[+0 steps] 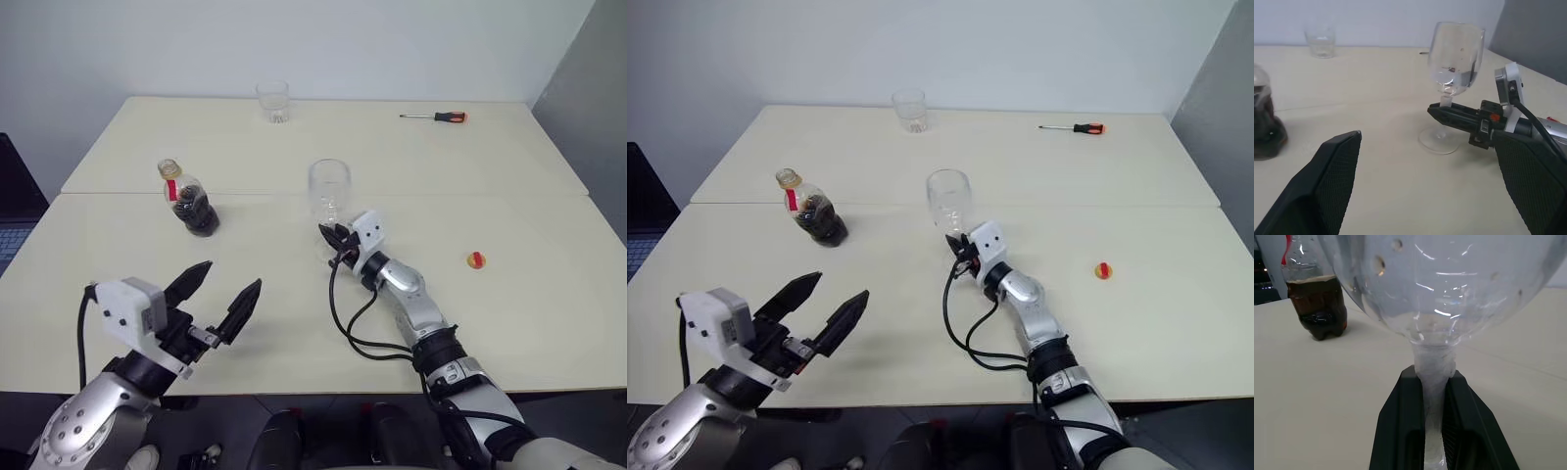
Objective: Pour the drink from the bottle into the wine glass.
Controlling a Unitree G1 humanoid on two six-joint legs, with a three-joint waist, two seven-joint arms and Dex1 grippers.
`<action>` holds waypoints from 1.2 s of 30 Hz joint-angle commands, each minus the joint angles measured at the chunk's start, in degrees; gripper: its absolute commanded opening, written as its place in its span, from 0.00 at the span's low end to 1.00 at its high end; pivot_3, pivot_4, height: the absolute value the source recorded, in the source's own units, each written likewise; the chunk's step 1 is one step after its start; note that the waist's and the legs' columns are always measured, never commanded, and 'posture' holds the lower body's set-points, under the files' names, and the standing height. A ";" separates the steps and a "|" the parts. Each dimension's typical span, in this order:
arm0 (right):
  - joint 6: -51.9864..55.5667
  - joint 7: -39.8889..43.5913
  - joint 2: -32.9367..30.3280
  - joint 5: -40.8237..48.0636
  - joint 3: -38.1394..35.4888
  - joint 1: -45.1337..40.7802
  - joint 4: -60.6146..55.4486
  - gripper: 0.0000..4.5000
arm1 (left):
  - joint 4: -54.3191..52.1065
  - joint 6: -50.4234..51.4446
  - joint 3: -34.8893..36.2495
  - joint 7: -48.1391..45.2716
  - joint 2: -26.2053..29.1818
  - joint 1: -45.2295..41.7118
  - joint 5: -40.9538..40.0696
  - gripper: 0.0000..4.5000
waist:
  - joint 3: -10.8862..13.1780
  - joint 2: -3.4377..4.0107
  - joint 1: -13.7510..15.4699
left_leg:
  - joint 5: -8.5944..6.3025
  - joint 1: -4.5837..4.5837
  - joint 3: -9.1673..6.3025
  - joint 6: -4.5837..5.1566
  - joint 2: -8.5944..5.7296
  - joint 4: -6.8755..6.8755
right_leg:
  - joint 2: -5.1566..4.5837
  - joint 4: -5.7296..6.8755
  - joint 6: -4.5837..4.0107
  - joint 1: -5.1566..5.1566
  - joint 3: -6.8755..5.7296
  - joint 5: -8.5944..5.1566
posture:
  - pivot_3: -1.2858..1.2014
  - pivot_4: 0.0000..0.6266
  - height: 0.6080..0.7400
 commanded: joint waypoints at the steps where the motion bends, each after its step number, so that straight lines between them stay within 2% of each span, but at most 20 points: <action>1: -1.97 0.68 1.14 1.55 -1.19 -0.92 0.52 0.03 | -3.05 -0.89 1.99 1.77 0.12 1.31 -1.37 1.00 | 0.00 0.00 0.02 | 0.00 0.00 0.00 0.00 -0.01 0.01 | 0.00 0.00 0.00 0.00 -0.01 0.00 | 0.52 0.24 1.00; 9: -5.94 -0.56 1.23 0.69 -2.21 -1.26 7.81 0.03 | -2.56 -1.97 0.15 1.24 0.51 3.41 -0.35 1.00 | -0.02 0.00 -0.05 | 0.00 0.10 -0.01 0.00 0.00 -0.02 | 0.02 -0.01 -0.04 0.11 -0.02 -0.03 | 0.52 0.24 1.00; 14: -7.72 -1.31 1.20 0.35 -2.36 -1.55 9.47 0.03 | -1.81 -1.57 -0.93 1.76 0.81 1.32 -0.25 1.00 | 0.01 0.04 0.06 | -0.03 1.06 -0.09 0.01 -0.01 -0.22 | 0.06 -0.43 -0.12 1.20 -0.20 -0.09 | 0.52 0.24 1.00; 19: -8.85 -1.69 0.75 -0.60 -2.04 -1.83 9.95 0.03 | -0.85 -1.42 -1.49 1.65 1.19 -0.24 -0.04 1.00 | 0.01 0.04 0.07 | -0.03 1.09 -0.16 0.01 0.00 -0.22 | 0.08 -0.48 -0.13 1.29 -0.20 -0.09 | 0.52 0.24 1.00; 21: -8.95 -1.27 0.54 -0.49 -2.19 -1.83 9.88 0.20 | -0.63 -1.45 -1.60 1.57 1.30 -0.53 -0.03 1.00 | 0.01 0.04 0.10 | -0.03 1.09 -0.18 0.01 0.00 -0.22 | 0.08 -0.48 -0.13 1.29 -0.20 -0.09 | 0.52 0.24 1.00; 24: -9.10 -0.61 0.25 -0.51 -2.14 -1.60 9.50 0.39 | -0.44 -1.55 -1.69 1.31 1.31 -0.58 0.06 1.00 | 0.03 0.07 0.14 | -0.03 1.06 -0.20 0.01 -0.01 -0.22 | 0.07 -0.50 -0.13 1.28 -0.19 -0.09 | 0.52 0.24 1.00; 27: -9.01 -0.10 -0.06 -0.51 -1.82 -1.09 8.51 0.66 | -0.04 -1.64 -1.91 1.11 1.33 -0.84 0.26 1.00 | 0.03 0.08 0.09 | -0.04 1.05 -0.19 -0.01 0.00 -0.24 | 0.07 -0.55 -0.13 1.25 -0.18 -0.09 | 0.52 0.24 1.00; 28: -8.80 0.21 -0.16 -0.44 -1.67 -0.73 7.80 0.71 | 0.17 -1.65 -1.97 1.11 1.32 -1.04 0.32 1.00 | 0.04 0.08 0.08 | -0.04 1.04 -0.19 -0.01 0.01 -0.24 | 0.07 -0.55 -0.13 1.25 -0.17 -0.09 | 0.52 0.24 1.00; 31: -7.40 2.14 -0.92 -0.04 -0.89 1.26 3.77 0.94 | 0.67 -1.72 -2.18 0.96 1.29 -1.59 0.54 1.00 | 0.04 0.09 0.09 | -0.05 1.04 -0.20 -0.01 0.01 -0.25 | 0.07 -0.55 -0.13 1.25 -0.17 -0.09 | 0.52 0.24 1.00; 32: -6.57 3.02 -1.34 0.26 -0.58 2.22 1.67 0.99 | 0.77 -1.76 -2.22 0.94 1.30 -1.73 0.60 1.00 | 0.04 0.09 0.08 | -0.05 1.04 -0.19 -0.01 0.02 -0.25 | 0.07 -0.56 -0.12 1.25 -0.16 -0.09 | 0.52 0.24 1.00; 36: 0.34 8.09 -3.95 3.63 0.77 7.81 -11.46 0.99 | 1.16 -2.06 -1.89 0.35 1.35 -1.39 0.75 1.00 | 0.07 0.13 0.19 | -0.05 1.01 -0.21 -0.01 0.02 -0.25 | 0.05 -0.60 -0.12 1.25 -0.15 -0.09 | 0.52 0.24 1.00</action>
